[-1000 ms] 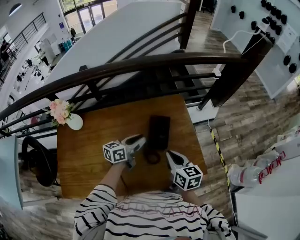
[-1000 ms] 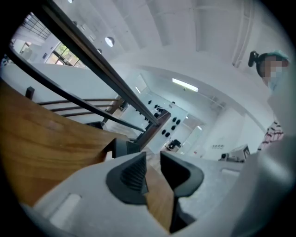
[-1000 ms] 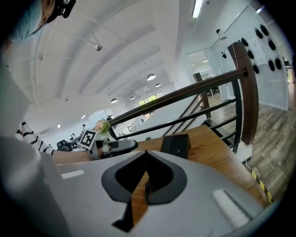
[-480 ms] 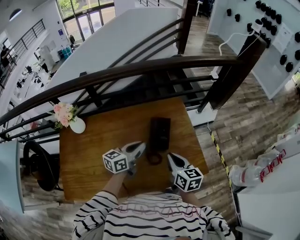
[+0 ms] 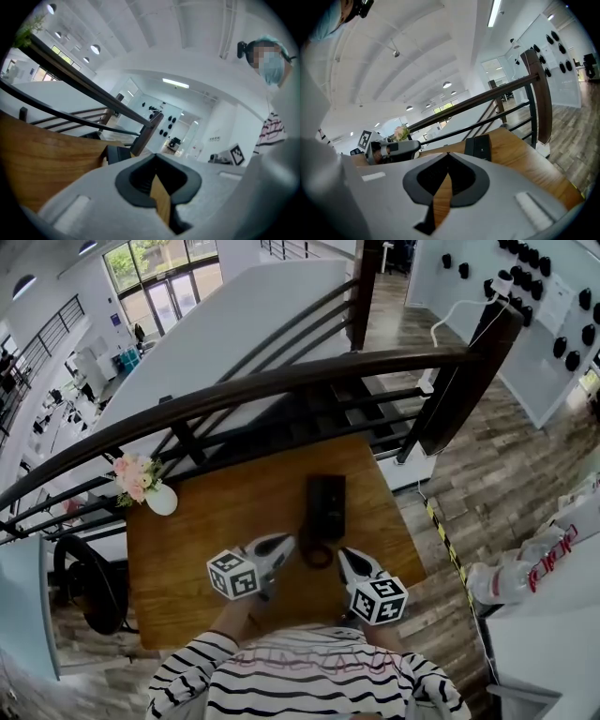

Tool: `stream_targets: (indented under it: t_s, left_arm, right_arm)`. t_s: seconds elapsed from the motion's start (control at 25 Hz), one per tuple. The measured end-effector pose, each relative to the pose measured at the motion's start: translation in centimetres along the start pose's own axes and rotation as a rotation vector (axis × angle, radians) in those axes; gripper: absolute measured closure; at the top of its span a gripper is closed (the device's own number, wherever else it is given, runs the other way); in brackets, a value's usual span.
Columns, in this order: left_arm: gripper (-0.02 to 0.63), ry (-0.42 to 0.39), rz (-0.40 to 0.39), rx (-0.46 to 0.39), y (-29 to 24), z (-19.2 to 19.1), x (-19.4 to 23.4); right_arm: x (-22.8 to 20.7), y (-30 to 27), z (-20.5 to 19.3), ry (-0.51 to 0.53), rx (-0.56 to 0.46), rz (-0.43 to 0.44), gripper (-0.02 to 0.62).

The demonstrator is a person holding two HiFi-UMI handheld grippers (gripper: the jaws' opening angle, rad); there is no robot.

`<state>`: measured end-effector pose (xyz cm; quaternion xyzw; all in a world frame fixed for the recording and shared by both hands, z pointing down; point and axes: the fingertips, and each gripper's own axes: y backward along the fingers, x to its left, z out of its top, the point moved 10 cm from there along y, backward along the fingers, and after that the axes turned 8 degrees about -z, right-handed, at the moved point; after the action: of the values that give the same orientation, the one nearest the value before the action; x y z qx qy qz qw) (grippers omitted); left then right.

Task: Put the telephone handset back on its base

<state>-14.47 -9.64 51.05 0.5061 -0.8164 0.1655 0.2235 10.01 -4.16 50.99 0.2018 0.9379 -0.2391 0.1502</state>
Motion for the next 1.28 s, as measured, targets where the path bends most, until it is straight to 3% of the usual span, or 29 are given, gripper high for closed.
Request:
stream_targets:
  t_s: [0.8, 1.28]
  left_arm:
    - [0.604, -0.048, -0.014, 0.049, 3.8, -1.3, -2.7]
    - [0.604, -0.067, 0.019, 0.028, 4.3, -2.0, -3.8]
  right_arm:
    - [3.7, 2.5, -3.1, -0.012, -0.058, -0.085, 0.595]
    - [3.9, 3.8, -3.7, -0.008, -0.072, -0.118, 0.595]
